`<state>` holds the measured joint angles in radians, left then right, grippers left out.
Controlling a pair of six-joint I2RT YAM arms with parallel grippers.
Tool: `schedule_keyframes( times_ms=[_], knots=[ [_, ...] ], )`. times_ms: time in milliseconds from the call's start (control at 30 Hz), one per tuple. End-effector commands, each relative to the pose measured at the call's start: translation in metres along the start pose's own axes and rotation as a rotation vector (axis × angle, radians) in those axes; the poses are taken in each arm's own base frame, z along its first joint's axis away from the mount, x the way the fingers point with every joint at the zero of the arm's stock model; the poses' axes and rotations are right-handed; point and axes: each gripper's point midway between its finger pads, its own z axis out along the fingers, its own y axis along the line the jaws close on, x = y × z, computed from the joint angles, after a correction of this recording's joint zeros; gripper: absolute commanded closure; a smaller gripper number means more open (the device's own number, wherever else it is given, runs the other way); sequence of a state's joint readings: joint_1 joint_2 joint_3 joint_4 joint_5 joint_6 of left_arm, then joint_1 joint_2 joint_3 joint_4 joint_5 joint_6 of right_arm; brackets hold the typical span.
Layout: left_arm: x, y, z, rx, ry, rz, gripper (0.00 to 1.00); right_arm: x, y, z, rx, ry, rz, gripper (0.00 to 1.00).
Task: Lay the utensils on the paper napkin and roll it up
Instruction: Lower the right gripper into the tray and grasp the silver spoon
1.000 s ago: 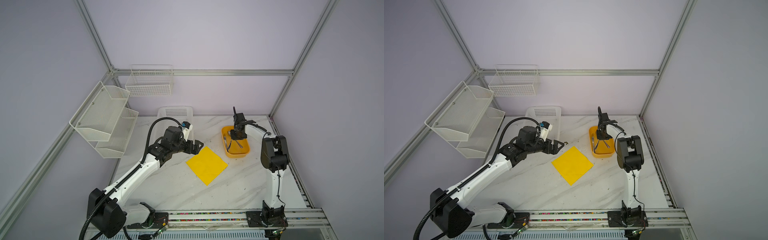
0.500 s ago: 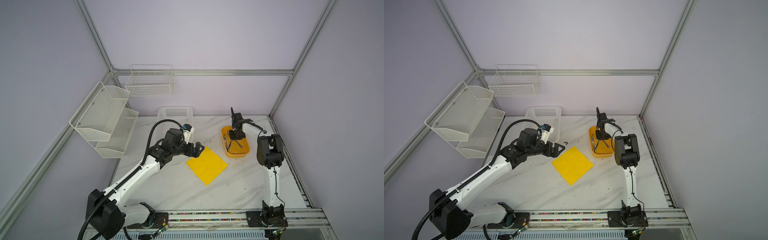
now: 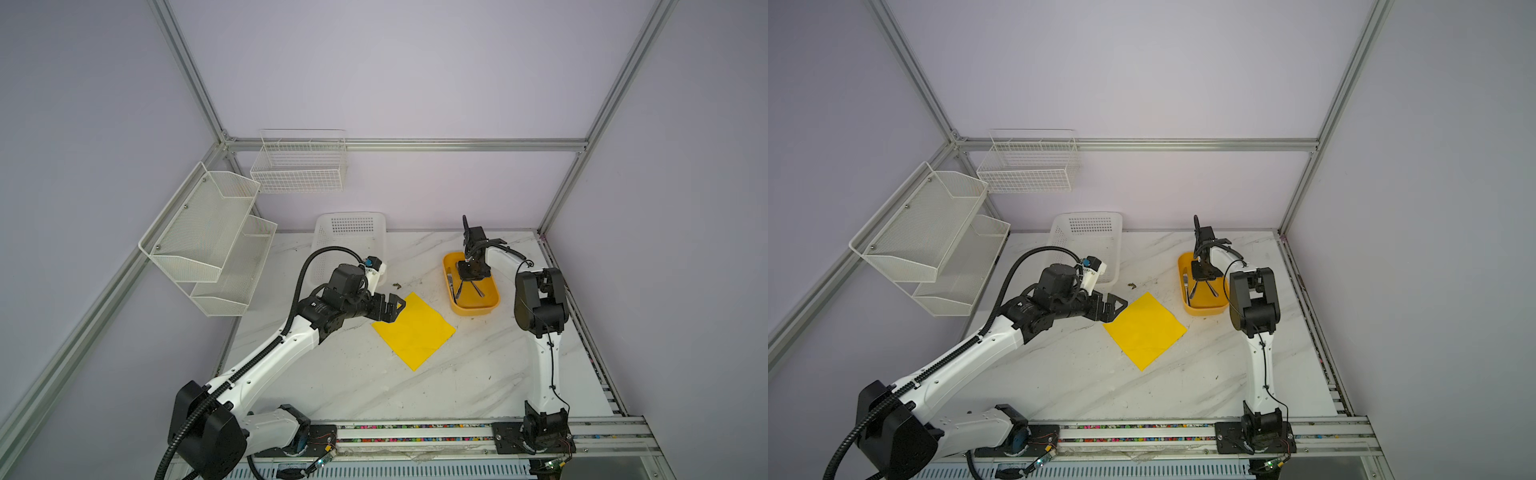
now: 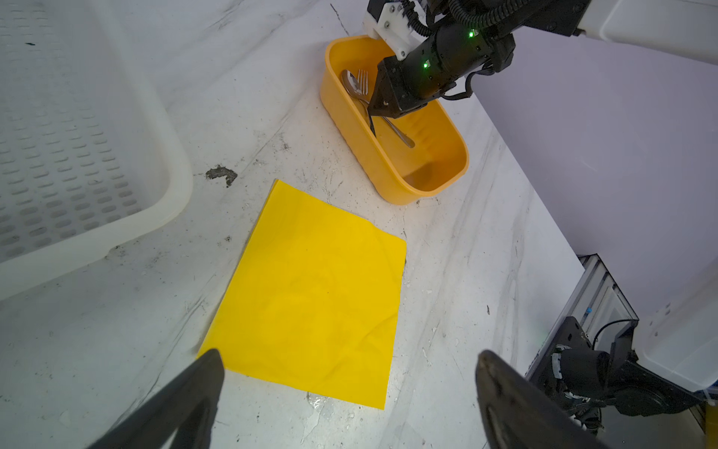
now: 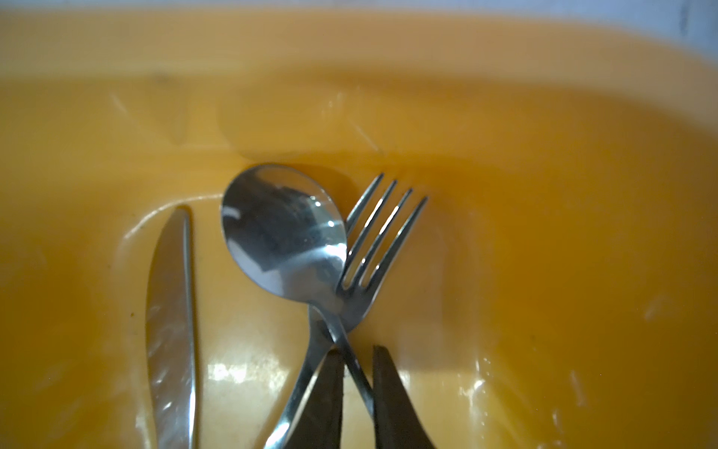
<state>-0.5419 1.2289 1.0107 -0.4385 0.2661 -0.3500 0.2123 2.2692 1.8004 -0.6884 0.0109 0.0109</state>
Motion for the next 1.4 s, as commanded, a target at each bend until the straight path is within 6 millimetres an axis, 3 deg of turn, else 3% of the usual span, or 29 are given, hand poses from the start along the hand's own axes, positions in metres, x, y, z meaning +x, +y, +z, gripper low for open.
schedule_keyframes(
  times_ms=[0,167,333,800,967,1067,1233,1367],
  knots=[
    [0.003,-0.002,-0.01,0.014,-0.035,0.012,0.01,0.061,-0.001,0.024,0.0,0.207,0.019,0.86],
    [0.007,0.0,-0.018,-0.001,-0.056,0.003,0.0,0.051,0.0,0.012,-0.007,0.188,0.029,0.89],
    [0.009,0.005,-0.021,-0.017,-0.08,-0.033,0.0,0.044,0.005,0.02,-0.021,0.208,0.041,0.88],
    [0.02,0.005,-0.007,-0.003,0.003,0.006,0.0,0.081,-0.006,0.043,0.072,0.425,0.01,0.83],
    [0.015,0.006,-0.014,-0.032,0.013,-0.043,0.0,0.098,0.006,0.063,0.064,0.468,0.006,0.84],
    [0.013,0.001,-0.022,-0.024,0.03,-0.076,0.0,0.114,0.008,0.065,0.058,0.525,0.0,0.86],
    [0.018,0.004,-0.019,-0.034,0.033,-0.073,0.0,0.107,0.009,0.064,0.048,0.486,0.013,0.92],
    [0.012,0.001,-0.018,-0.025,0.032,-0.055,0.0,0.086,0.013,0.061,0.023,0.43,-0.005,0.93]
  ],
)
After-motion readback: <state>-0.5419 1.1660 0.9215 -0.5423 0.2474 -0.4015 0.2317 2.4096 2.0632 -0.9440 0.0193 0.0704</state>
